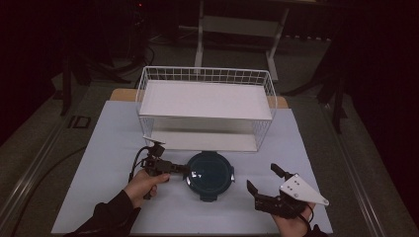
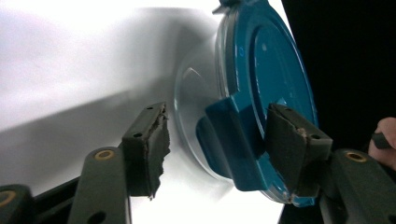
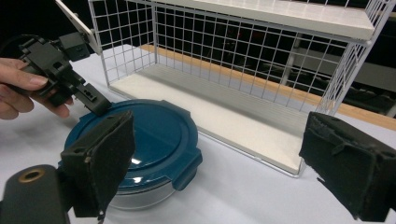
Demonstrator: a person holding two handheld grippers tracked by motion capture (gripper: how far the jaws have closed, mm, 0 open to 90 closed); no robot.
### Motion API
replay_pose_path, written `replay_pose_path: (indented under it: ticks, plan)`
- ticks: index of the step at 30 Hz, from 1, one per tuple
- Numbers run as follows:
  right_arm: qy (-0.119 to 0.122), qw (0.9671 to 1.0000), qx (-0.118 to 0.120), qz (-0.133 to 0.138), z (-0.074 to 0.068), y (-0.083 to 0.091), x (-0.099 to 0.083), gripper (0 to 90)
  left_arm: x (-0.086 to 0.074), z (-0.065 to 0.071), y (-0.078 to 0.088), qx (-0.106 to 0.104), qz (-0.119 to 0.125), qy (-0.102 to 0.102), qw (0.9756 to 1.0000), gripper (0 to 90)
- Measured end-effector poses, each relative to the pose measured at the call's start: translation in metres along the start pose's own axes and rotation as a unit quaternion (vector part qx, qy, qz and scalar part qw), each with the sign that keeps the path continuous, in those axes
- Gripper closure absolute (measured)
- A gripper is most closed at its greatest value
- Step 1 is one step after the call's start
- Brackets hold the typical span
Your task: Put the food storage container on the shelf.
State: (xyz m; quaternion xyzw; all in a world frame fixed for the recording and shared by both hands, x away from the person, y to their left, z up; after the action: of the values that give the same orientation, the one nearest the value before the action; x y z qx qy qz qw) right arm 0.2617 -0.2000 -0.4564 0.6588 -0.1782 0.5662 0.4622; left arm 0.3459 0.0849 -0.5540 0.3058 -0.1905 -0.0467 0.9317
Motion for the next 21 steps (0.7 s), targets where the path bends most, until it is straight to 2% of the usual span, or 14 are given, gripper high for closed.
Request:
replay_pose_path:
  ticks: [1, 4, 5, 6, 10, 11, 17, 20, 21]
  plan:
    - [0.000, 1.0000, -0.001, 0.000, 0.000, 0.000, 0.000, 9.9, 0.000, 0.001, -0.001, -0.008, -0.004, 0.002, 1.0000, 44.9]
    - [-0.002, 1.0000, 0.000, -0.002, 0.000, -0.001, -0.001, 9.9, -0.001, 0.004, -0.004, -0.023, -0.012, 0.008, 0.9996, 46.8]
    - [-0.006, 1.0000, 0.004, -0.006, 0.000, -0.002, -0.002, 9.9, 0.000, 0.004, -0.003, -0.023, -0.012, 0.005, 0.9996, 51.2]
    - [-0.006, 1.0000, 0.004, -0.006, 0.000, -0.002, -0.002, 9.9, 0.000, 0.004, -0.003, -0.023, -0.012, 0.005, 0.9996, 51.3]
    - [-0.020, 0.9995, 0.016, -0.018, 0.001, -0.005, -0.004, 10.8, -0.001, 0.007, -0.002, -0.005, -0.010, -0.020, 0.9997, 51.7]
    - [-0.030, 0.9989, 0.024, -0.025, 0.001, -0.006, -0.006, 10.9, 0.000, 0.011, 0.005, 0.013, 0.001, -0.033, 0.9994, 61.4]
    - [-0.049, 0.9968, 0.045, -0.043, -0.001, -0.012, -0.008, 11.1, 0.001, 0.011, 0.003, 0.017, 0.002, -0.026, 0.9995, 61.5]
    - [-0.044, 0.9967, 0.048, -0.049, -0.004, -0.013, -0.009, 11.1, 0.001, 0.011, 0.003, 0.015, 0.000, -0.029, 0.9995, 61.3]
    - [-0.042, 0.9968, 0.048, -0.049, -0.005, -0.013, -0.009, 11.0, 0.001, 0.010, 0.003, 0.011, 0.001, -0.022, 0.9997, 61.3]
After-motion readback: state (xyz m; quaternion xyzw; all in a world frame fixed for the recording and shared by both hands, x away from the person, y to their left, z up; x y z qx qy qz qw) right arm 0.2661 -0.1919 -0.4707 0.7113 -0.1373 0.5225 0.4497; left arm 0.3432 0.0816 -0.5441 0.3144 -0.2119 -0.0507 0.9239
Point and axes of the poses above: each handheld gripper's, and its own axes: y roughly backward along the jaws, x roughly out of its top, z roughly to its right, the point moved 7 cm from there along -y, roughly forward along the jaws, and after that the axes turned 7 degrees about -z, right-handed, at the moved point
